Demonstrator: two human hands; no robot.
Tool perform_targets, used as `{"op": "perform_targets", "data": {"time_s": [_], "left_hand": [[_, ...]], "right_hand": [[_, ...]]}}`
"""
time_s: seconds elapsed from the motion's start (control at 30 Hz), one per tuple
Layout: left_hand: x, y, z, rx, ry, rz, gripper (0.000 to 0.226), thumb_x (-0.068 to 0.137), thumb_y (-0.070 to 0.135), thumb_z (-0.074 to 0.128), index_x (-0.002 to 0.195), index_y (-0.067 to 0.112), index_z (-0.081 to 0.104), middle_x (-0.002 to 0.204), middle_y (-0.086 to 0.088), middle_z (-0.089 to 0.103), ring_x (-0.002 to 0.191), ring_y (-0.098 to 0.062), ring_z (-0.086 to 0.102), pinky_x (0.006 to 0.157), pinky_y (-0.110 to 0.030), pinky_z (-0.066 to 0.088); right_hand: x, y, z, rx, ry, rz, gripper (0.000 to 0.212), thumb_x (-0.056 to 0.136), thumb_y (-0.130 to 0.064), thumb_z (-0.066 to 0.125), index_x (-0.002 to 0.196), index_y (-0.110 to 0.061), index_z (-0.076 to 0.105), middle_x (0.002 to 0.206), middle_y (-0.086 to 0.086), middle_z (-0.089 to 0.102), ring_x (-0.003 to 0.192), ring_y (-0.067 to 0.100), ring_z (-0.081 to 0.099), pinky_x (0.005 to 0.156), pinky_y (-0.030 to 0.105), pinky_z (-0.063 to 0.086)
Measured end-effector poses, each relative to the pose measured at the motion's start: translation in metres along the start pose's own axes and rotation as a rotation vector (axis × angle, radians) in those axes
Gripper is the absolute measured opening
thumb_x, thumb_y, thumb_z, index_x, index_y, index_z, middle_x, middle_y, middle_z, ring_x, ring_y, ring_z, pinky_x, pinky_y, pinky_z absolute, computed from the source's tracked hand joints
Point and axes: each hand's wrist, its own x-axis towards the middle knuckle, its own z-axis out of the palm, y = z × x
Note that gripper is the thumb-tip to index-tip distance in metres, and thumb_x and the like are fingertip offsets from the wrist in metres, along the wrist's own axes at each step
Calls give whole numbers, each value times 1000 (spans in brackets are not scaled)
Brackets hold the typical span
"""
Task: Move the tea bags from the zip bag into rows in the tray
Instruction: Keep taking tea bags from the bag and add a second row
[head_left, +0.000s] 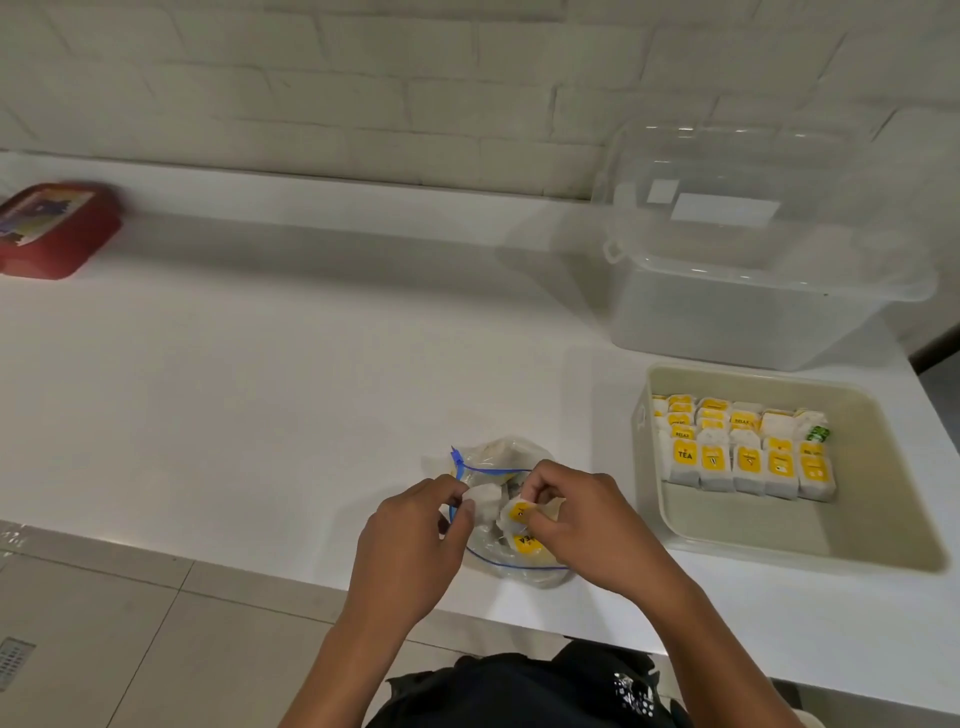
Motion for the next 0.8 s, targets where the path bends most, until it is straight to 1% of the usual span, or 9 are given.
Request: {"op": "perform_targets", "data": {"time_s": [0.1, 0.23, 0.37, 0.43, 0.5, 0.6, 0.67, 0.73, 0.8], "left_hand": [[1, 5, -5, -39, 13, 25, 4, 95, 38, 61, 92, 37, 64, 81, 22, 65, 74, 1, 62, 62, -16, 46], [3, 18, -11, -160, -1, 49, 4, 95, 33, 62, 95, 33, 66, 84, 24, 65, 77, 8, 60, 63, -9, 43], [5, 33, -14, -292, 8, 22, 8, 95, 26, 62, 89, 30, 63, 82, 18, 68, 81, -1, 65, 65, -13, 50], [7, 42, -17, -367, 10, -2, 11, 96, 23, 62, 87, 30, 62, 79, 17, 70, 80, 0, 67, 64, -9, 48], [10, 49, -17, -451, -1, -31, 14, 96, 22, 62, 84, 30, 63, 76, 14, 71, 75, -4, 68, 62, -13, 49], [12, 61, -13, -574, -48, -82, 13, 95, 18, 62, 86, 26, 65, 77, 5, 73, 74, -21, 70, 69, -34, 57], [12, 71, -8, -624, -65, -93, 14, 96, 13, 60, 89, 25, 64, 77, 4, 73, 72, -22, 71, 64, -25, 55], [11, 83, -3, -668, -82, -100, 11, 97, 11, 59, 96, 21, 64, 78, 4, 74, 71, -18, 71, 62, -16, 52], [12, 93, 3, -687, -93, -108, 13, 98, 13, 59, 101, 24, 63, 81, 5, 74, 75, -18, 72, 64, -18, 55]], "right_hand": [[-2, -4, -3, 24, 47, -22, 9, 87, -24, 68, 85, -31, 63, 75, -19, 62, 54, 5, 52, 55, 17, 39], [-4, -9, -7, 61, 73, -34, 10, 89, -25, 66, 85, -34, 64, 78, -13, 65, 65, 8, 58, 63, 29, 50], [-8, -14, -16, 235, 115, -35, 12, 91, -21, 67, 86, -32, 65, 84, -11, 67, 75, 13, 63, 75, 36, 57], [-11, -16, -22, 368, 106, -44, 10, 92, -20, 67, 90, -30, 66, 85, -5, 69, 80, 23, 67, 79, 47, 57], [-12, -16, -28, 467, 111, -56, 12, 94, -17, 66, 92, -29, 66, 86, -1, 70, 80, 33, 67, 78, 52, 56], [-14, -15, -39, 553, 146, -67, 15, 95, -12, 65, 91, -26, 68, 92, 1, 69, 78, 33, 68, 69, 42, 56], [-16, -11, -48, 604, 169, -67, 14, 94, -8, 66, 91, -21, 69, 93, 4, 68, 75, 30, 70, 65, 32, 56], [-18, -6, -57, 630, 197, -65, 15, 94, -6, 66, 91, -20, 69, 91, 4, 68, 75, 29, 70, 64, 33, 57], [-20, 0, -67, 656, 232, -71, 15, 93, -4, 66, 91, -19, 70, 89, 3, 69, 74, 25, 70, 64, 33, 57]]}}
